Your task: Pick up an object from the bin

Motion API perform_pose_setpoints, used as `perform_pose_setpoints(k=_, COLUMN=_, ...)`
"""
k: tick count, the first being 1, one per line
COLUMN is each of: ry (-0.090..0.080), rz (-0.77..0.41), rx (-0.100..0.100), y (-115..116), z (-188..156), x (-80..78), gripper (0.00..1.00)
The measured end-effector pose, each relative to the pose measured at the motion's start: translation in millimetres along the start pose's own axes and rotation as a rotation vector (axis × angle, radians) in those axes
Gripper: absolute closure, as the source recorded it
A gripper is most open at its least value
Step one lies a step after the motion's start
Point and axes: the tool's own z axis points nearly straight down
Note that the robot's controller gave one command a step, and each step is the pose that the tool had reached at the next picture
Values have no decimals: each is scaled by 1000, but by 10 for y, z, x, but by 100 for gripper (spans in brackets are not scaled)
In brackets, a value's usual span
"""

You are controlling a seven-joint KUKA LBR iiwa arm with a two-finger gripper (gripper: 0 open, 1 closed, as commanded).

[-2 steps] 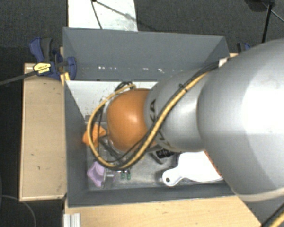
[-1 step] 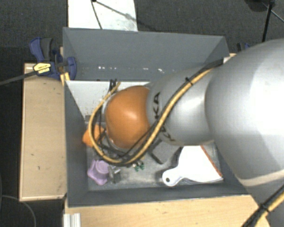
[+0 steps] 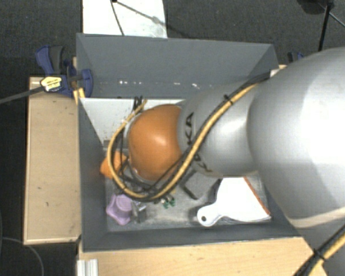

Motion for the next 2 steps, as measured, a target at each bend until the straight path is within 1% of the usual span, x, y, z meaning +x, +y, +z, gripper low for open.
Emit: perform_pose_setpoints(k=2, ry=1, rz=5, rx=0, y=-1, z=1, x=0, gripper=100)
